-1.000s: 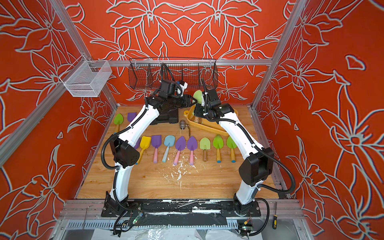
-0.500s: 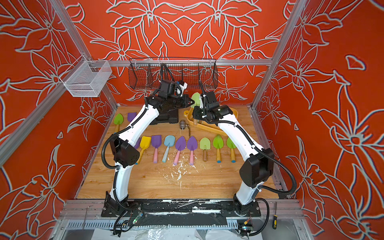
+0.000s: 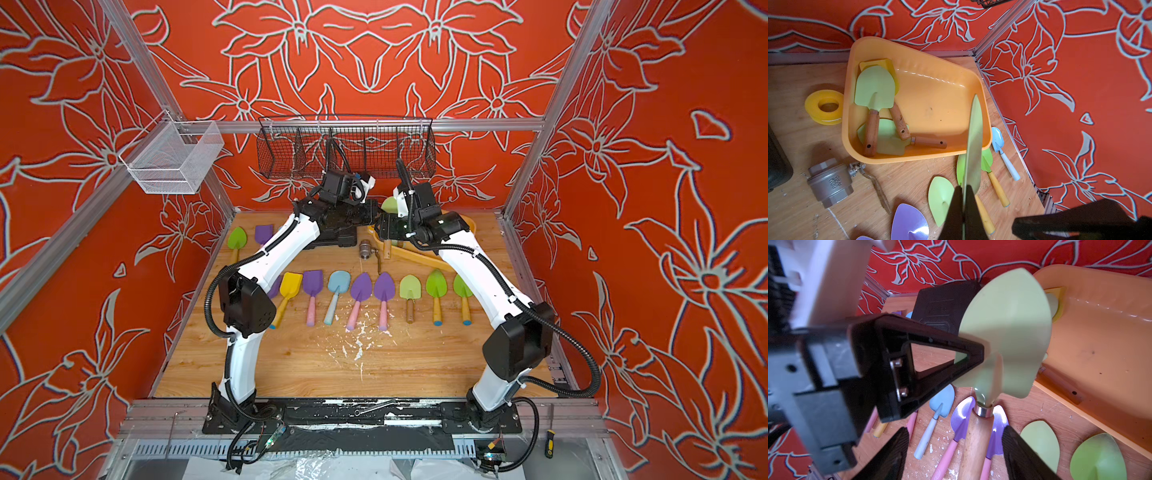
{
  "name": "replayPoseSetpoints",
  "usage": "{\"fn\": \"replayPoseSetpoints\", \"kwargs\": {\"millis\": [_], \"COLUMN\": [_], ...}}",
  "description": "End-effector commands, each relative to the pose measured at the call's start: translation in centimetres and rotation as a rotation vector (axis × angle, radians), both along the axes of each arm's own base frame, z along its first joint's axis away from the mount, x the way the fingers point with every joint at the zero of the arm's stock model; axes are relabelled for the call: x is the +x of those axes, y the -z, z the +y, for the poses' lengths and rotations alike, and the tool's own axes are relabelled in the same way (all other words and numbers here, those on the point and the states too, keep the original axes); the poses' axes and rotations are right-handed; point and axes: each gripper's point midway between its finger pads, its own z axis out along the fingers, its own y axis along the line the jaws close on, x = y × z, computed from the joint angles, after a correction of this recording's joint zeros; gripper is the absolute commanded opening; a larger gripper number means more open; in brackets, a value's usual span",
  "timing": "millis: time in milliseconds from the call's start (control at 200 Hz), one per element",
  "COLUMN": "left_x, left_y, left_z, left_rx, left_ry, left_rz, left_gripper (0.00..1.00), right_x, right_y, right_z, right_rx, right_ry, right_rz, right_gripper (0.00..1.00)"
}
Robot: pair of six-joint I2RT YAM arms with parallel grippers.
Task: Take the shovel out of the storage box
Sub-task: Place the shovel at the center of the board.
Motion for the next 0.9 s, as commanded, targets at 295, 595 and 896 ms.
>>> {"fn": "replayPoseSetpoints", "kwargs": {"millis": [295, 595, 896], "left_x": [-2.4, -3.9, -4.3], "left_y": [-6.3, -8.4, -8.9], "left_z": [0.9, -0.4, -0.6], "left_rx": [-0.075, -0.168, -0.183], "left_ry": [0.085, 0.185, 0.208], "left_rz": [-0.157, -0.173, -0.177], "left_gripper": [0.0, 0.0, 0.0], "right_x": [2.1, 3.7, 4.2], "right_y": [-3.2, -6.5, -5.3], "right_z": [-6.2, -3.8, -3.7], "right_rx": [0.124, 0.307, 0.323], "right_ry": [0.046, -0.18, -0.179], "right_rz": [-0.082, -0.175, -0.161], "right_gripper": [0.7, 0.53, 0.45]}}
